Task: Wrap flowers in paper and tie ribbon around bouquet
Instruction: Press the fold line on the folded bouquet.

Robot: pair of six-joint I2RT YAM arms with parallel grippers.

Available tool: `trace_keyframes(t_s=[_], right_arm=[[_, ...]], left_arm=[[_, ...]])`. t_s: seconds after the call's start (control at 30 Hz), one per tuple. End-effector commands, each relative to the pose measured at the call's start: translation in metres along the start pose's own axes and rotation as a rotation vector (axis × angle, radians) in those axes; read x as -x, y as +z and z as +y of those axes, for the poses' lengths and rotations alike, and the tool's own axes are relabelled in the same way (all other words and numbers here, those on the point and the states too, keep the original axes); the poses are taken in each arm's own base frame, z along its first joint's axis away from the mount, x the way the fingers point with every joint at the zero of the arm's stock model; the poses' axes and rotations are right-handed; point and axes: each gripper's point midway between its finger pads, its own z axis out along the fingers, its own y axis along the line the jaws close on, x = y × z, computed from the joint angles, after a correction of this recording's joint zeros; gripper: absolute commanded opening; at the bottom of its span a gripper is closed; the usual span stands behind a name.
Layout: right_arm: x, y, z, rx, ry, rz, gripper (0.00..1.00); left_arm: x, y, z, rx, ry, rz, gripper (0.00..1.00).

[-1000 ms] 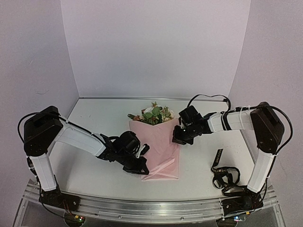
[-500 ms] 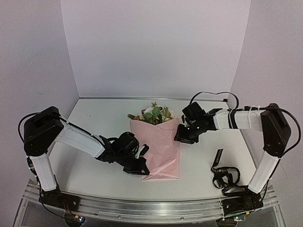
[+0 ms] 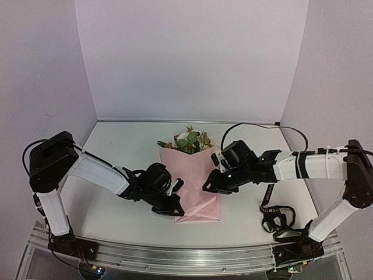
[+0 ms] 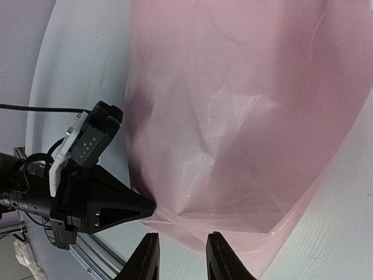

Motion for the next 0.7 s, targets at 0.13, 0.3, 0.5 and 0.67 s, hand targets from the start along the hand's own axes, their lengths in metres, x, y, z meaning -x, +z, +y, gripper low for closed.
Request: trace_keyframes(t_s=[0.13, 0.3, 0.5, 0.67], right_arm=[[-0.006, 0.054, 0.028, 0.18, 0.104, -0.027, 0.23], [-0.022, 0.063, 0.013, 0.135, 0.092, -0.05, 0.21], [-0.033, 0.061, -0.016, 0.075, 0.088, -0.104, 0.21], [-0.041, 0.066, -0.035, 0.016, 0.089, -0.104, 0.21]], left_arm=[[-0.012, 0.007, 0.006, 0.036, 0.006, 0.06, 0.01], [-0.012, 0.006, 0.006, 0.039, 0.009, 0.061, 0.01], [-0.013, 0.007, 0.006, 0.037, 0.011, 0.065, 0.01], [-0.013, 0.007, 0.005, 0.035, 0.016, 0.069, 0.01]])
